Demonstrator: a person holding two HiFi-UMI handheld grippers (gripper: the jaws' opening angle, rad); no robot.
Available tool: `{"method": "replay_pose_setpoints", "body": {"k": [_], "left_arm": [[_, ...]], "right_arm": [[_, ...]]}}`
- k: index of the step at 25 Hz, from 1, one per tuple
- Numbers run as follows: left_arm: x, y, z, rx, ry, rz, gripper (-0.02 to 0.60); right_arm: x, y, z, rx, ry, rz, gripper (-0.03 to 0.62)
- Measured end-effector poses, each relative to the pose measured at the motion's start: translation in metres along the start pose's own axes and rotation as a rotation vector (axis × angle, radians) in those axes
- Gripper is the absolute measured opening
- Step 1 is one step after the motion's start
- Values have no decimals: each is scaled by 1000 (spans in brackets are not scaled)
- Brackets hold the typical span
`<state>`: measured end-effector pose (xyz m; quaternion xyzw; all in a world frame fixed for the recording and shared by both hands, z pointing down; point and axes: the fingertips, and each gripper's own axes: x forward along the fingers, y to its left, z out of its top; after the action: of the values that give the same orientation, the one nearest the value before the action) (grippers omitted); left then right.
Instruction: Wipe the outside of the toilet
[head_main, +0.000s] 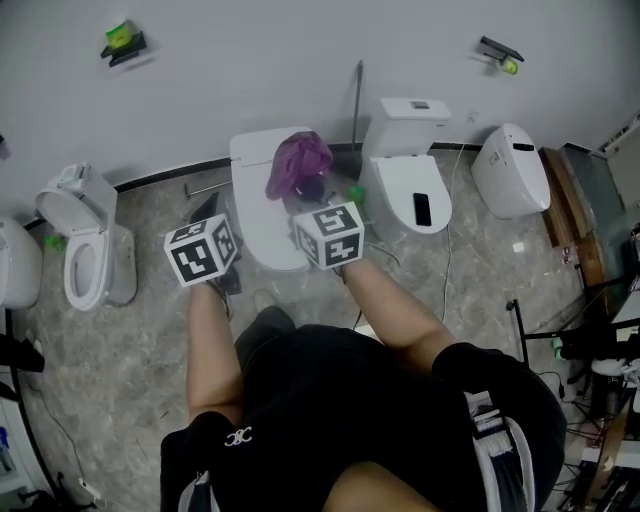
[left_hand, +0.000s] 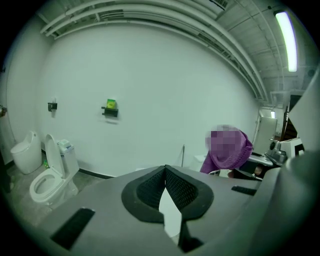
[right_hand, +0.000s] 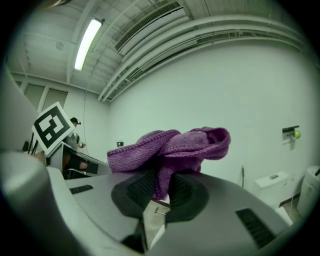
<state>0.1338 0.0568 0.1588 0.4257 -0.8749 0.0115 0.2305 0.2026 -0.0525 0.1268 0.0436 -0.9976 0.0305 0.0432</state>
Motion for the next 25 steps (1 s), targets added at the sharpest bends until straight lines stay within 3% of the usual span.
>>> {"method": "replay_pose_setpoints", "body": {"k": [4, 11, 19, 25], "left_arm": [[57, 36, 5, -27, 28, -1, 9], [149, 109, 19, -99, 97, -45, 9], [220, 186, 34, -153, 115, -17, 9], [259, 206, 18, -158, 175, -3, 9]], "right_arm": [[58, -15, -11, -29, 21, 20, 48], [177, -27, -40, -33, 152, 16, 48], [279, -31, -88, -49, 327, 95, 48], [326, -49, -145, -91, 509, 183, 48]]}}
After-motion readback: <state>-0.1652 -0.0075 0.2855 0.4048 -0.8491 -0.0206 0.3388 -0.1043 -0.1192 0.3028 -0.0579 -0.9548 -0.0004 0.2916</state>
